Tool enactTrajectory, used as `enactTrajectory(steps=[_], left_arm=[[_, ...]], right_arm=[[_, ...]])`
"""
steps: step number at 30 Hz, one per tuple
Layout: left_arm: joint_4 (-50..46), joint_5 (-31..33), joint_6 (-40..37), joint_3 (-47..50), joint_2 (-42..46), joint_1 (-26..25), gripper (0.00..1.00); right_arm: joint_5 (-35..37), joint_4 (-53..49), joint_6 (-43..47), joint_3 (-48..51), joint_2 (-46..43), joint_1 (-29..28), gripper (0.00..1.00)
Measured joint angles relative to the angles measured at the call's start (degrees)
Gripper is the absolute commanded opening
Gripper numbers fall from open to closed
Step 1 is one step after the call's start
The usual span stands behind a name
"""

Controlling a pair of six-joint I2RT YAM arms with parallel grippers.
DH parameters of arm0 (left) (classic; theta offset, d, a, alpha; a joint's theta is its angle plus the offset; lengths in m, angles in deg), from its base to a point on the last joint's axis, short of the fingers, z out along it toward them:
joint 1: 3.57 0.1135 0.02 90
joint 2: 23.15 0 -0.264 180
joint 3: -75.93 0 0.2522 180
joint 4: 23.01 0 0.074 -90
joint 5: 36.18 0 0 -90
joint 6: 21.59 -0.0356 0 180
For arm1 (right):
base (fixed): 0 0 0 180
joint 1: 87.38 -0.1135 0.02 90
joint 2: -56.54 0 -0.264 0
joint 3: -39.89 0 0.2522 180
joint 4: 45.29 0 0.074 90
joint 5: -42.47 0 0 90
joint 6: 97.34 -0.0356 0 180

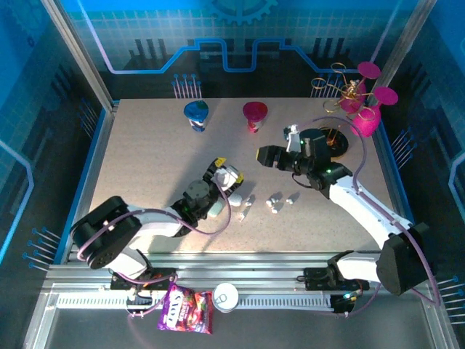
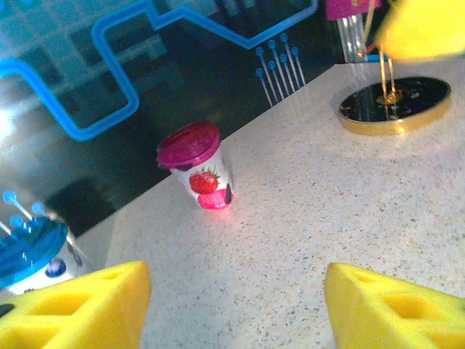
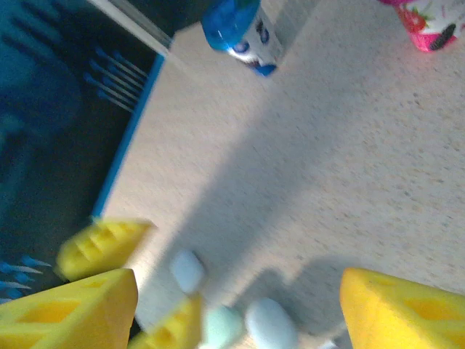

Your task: Insert wireless bluetooth earbuds into charging case

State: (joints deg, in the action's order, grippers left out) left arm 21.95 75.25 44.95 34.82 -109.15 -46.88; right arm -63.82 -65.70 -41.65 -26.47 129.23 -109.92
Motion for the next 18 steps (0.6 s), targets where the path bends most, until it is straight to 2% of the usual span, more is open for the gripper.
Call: enactTrajectory(steps=[8, 13, 18], left_arm=[[-12.94, -2.91, 14.56, 4.83, 12.04, 8.46, 0.88], [-21.73, -3.48, 18.93, 4.96, 20.09, 9.66, 0.95], [-27.47, -4.35, 21.18, 5.14, 25.51, 10.67, 0.97]], right_arm=[[2.86, -9.88, 13.33, -0.90, 6.62, -4.07, 0.80], [5.22, -12.35, 15.10, -4.26, 14.45, -9.46, 0.80], [6.03, -12.81, 16.22, -7.37, 20.02, -12.48, 0.79]])
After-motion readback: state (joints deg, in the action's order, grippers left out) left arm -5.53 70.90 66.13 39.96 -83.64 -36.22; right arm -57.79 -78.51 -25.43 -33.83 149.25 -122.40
